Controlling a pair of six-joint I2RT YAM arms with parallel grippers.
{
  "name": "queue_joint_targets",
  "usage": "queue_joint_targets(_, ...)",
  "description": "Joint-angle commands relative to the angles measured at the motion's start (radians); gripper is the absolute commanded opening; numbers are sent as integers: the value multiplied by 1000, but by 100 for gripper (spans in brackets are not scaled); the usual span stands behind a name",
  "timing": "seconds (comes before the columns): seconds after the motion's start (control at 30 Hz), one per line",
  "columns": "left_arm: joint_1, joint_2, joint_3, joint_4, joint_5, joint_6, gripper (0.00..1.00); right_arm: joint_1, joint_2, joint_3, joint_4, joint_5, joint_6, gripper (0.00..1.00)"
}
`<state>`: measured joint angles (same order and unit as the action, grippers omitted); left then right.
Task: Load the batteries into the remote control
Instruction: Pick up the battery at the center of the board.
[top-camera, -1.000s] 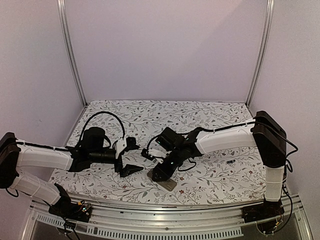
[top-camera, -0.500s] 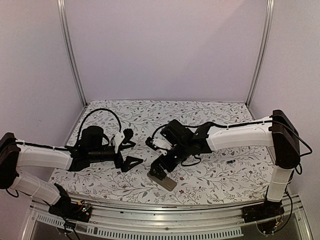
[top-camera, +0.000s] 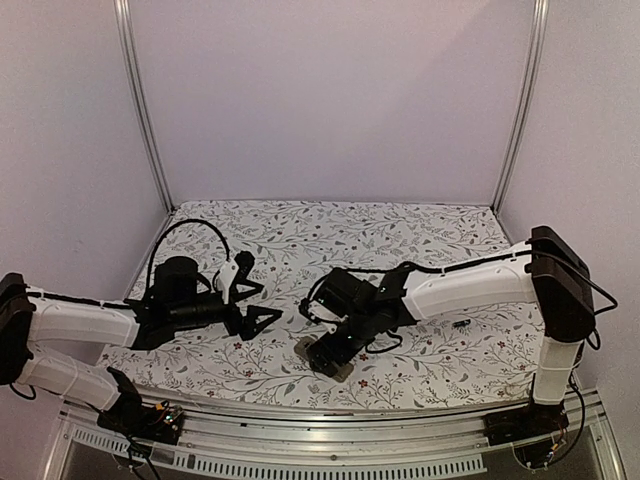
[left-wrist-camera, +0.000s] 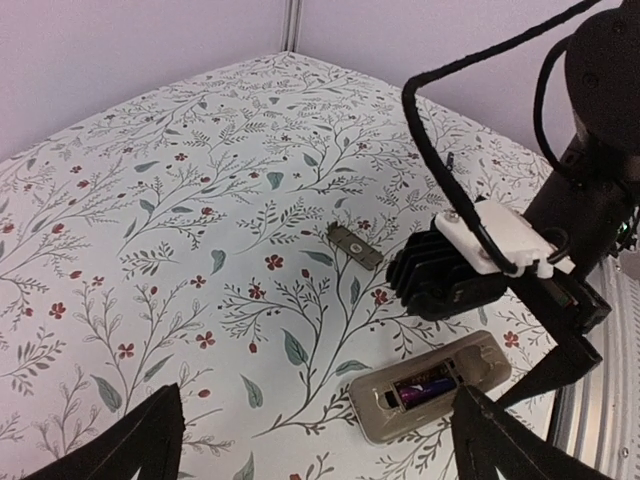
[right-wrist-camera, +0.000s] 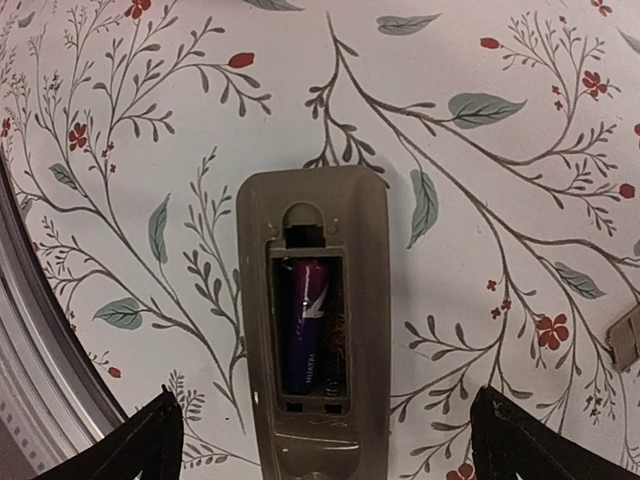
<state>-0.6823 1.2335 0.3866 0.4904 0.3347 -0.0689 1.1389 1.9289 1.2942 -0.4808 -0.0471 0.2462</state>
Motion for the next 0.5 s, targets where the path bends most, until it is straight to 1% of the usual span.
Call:
queue_joint_targets(0.0,9,-13,-53,111,31,-3,92,-32,-99,-32,2,177,23,99)
queue_joint_targets(0.1,1,-7,-58,129,43,0,93,-76,-213,-66,17,279,-62,99)
queue_joint_targets(0.17,-3,-4,-56,130,50,4,92,-140,-296,-94,11,269,-160,99)
queue_joint_targets(0.2,-5,0,-55,133,52,6,93,-188,-326,-107,0,241,-263,99)
queue_joint_targets(0.23,-5,3,-55,140,53,7,93,-258,-362,-111,-19,187,-326,99)
queue_joint_targets(0.27,-7,5,-57,148,55,8,93,-364,-394,-105,-49,105,-401,99)
queue_joint_targets(0.3,-9,6,-59,152,59,9,93,-444,-408,-88,-86,22,-453,99)
queue_joint_targets(0.33,-10,5,-61,155,63,13,93,-515,-423,-73,-119,-45,-538,99)
queue_joint_targets(0.4,-14,-3,-68,164,66,20,94,-610,-465,-86,-162,-111,-674,98)
queue_joint_targets(0.47,-14,-6,-71,168,65,23,94,-659,-533,-162,-156,-150,-853,99)
